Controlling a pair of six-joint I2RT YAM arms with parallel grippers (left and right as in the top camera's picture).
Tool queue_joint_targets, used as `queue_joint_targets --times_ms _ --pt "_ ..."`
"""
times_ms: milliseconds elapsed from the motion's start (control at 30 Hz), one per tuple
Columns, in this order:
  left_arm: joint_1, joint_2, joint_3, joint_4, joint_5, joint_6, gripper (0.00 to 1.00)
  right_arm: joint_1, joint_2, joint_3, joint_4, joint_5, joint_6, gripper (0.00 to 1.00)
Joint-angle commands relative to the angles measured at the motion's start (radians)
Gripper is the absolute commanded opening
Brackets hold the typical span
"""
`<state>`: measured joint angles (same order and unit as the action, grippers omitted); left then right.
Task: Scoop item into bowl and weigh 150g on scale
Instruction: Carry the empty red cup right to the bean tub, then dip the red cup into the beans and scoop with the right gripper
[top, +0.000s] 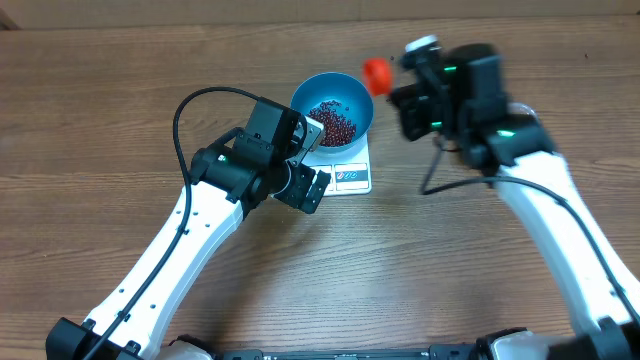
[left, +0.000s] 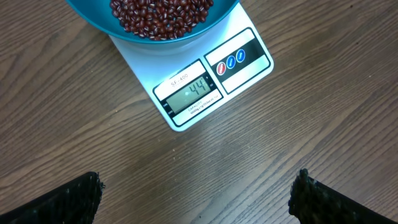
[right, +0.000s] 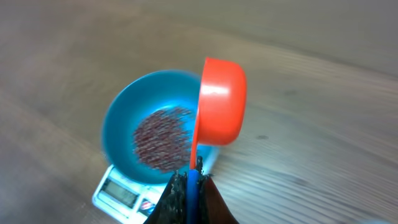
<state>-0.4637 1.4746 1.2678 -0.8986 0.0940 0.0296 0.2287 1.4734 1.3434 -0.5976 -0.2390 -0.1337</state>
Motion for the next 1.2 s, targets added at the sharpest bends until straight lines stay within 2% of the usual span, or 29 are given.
queue_joint_targets --times_ms 0,233,567,967,1167 --pt "0.005 -0.023 0.004 0.001 0.01 0.008 1.0 -0.119 -0.049 0.027 -0.06 0.05 0.029 0.04" --pt "0.005 -0.023 0.004 0.001 0.01 0.008 1.0 -0.243 0.018 0.018 -0.241 0.356 0.027 0.04" --pt "0.005 -0.023 0.004 0.001 0.01 0.008 1.0 -0.245 0.156 0.018 -0.302 0.564 -0.005 0.04" --pt "0.005 -0.023 0.004 0.001 0.01 0.008 1.0 -0.245 0.317 0.016 -0.307 0.59 -0.005 0.04" --pt "0.005 -0.023 0.004 0.001 0.01 0.008 1.0 -0.245 0.326 0.016 -0.307 0.343 -0.07 0.04"
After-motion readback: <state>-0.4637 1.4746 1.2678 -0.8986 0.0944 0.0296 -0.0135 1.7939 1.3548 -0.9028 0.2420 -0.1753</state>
